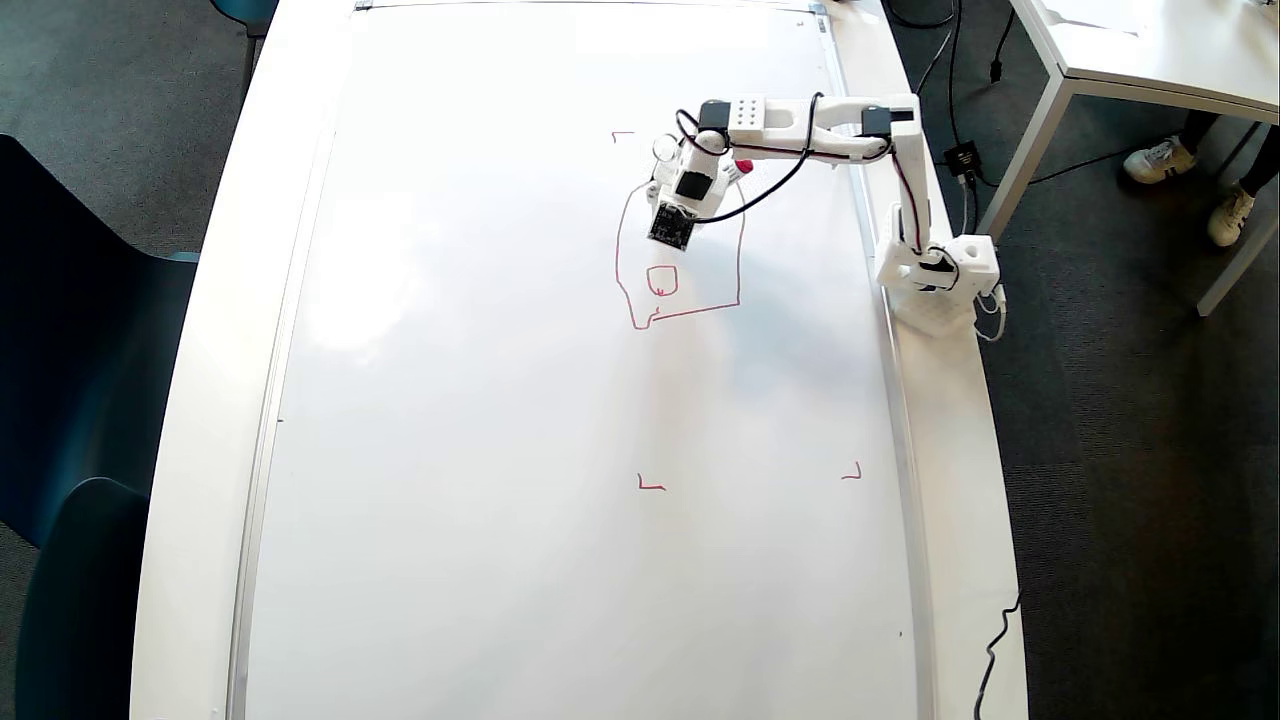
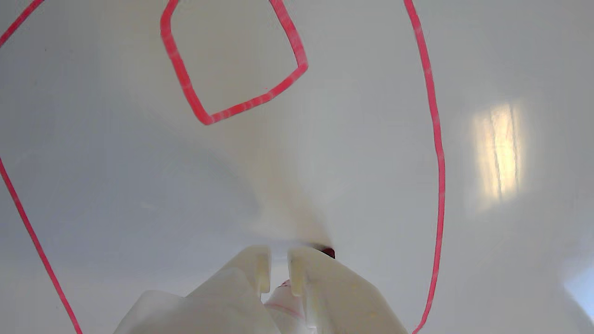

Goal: Draw on a whiteboard a robot head using a pen attached to the gripper

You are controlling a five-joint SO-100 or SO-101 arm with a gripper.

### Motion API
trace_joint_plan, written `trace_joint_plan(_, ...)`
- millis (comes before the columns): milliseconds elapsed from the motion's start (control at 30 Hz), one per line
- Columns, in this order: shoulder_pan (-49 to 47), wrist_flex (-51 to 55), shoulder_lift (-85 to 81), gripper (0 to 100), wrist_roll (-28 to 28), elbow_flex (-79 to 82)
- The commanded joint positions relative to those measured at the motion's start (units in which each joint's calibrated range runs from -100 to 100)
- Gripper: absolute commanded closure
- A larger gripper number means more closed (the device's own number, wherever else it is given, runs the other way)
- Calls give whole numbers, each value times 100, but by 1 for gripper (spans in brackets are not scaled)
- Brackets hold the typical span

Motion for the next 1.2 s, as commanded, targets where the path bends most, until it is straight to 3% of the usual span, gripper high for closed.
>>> trace_joint_plan(0,-141,-63,56,99,17,-135)
trace_joint_plan(1167,478,-72,165,99,194,-144)
